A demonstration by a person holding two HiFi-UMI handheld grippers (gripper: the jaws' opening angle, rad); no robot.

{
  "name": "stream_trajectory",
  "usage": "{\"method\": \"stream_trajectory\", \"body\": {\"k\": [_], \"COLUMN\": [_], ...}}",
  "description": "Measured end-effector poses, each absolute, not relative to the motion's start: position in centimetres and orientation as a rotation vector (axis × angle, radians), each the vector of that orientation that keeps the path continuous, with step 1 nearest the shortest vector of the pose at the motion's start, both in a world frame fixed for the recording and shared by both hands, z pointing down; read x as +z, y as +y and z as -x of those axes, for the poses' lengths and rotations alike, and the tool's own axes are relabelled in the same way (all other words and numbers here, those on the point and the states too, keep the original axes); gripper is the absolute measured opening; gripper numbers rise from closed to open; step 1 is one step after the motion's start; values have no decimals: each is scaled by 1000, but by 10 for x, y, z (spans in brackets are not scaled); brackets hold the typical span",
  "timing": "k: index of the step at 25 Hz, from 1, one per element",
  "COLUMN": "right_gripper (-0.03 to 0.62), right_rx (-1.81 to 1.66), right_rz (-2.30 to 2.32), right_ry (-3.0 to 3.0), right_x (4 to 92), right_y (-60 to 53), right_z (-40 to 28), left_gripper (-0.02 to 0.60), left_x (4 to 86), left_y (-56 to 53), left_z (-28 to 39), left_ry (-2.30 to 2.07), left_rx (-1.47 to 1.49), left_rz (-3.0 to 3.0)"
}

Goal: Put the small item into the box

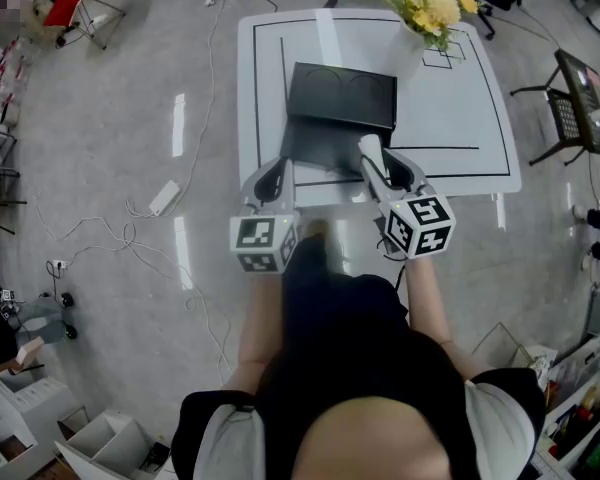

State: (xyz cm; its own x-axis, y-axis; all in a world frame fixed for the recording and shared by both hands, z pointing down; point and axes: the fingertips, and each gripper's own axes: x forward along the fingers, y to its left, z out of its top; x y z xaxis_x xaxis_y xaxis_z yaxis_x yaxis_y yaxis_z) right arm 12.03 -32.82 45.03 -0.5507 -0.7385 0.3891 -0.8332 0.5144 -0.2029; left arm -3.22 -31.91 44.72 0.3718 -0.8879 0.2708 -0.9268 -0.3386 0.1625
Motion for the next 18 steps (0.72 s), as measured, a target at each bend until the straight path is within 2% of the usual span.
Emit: {"method": "stream_trajectory", "body": {"k": [18], "right_gripper": [138], "right_rx": [520], "right_rz": [-1311], "right_ry": [-2485], "right_x": [446], "right_y": [-390], "right_z": [-99], "left_gripper": [11], "left_x": [448], "left_y": [-377], "left_z": [57], "left_ry": [-1597], "left_rx": [220], "left_rz": [-2351]}}
